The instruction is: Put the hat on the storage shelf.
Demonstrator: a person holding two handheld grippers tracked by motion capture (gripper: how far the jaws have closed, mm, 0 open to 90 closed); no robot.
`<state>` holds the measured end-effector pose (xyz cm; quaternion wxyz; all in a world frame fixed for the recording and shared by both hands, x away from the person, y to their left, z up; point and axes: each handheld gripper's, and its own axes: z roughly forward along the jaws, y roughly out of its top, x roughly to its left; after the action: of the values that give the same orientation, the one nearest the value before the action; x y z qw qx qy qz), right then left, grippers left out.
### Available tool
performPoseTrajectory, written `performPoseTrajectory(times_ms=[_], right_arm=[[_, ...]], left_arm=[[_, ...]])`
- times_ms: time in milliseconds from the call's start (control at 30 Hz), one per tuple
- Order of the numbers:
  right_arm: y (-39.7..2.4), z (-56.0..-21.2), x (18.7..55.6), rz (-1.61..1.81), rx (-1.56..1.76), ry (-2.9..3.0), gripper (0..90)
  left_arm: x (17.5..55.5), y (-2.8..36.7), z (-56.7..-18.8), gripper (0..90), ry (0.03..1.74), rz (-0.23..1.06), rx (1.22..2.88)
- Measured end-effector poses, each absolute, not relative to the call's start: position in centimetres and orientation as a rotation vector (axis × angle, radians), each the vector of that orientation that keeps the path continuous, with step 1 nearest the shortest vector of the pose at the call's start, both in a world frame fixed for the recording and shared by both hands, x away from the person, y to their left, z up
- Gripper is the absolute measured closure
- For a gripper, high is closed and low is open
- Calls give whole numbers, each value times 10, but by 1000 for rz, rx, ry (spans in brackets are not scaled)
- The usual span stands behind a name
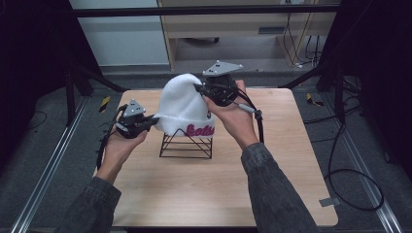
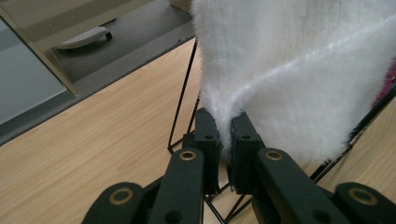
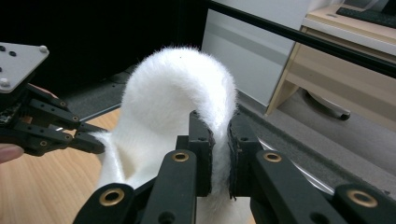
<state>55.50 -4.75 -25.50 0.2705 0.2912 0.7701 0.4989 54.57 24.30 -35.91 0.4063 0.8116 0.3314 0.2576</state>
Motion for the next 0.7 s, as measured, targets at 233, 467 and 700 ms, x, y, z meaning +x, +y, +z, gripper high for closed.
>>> performPoseTrajectory(times_ms=[233,467,700], right_arm=[[-47,-258,544,1346,766,2101,827],[-51,-268,537,1327,768,2130,826],[-51,-278,537,1323,783,2151,825]], left_arm=[[537,244,-365,840,806,638,2065],[534,246,-376,840,810,621,2062],[531,244,-384,839,793,617,2088]])
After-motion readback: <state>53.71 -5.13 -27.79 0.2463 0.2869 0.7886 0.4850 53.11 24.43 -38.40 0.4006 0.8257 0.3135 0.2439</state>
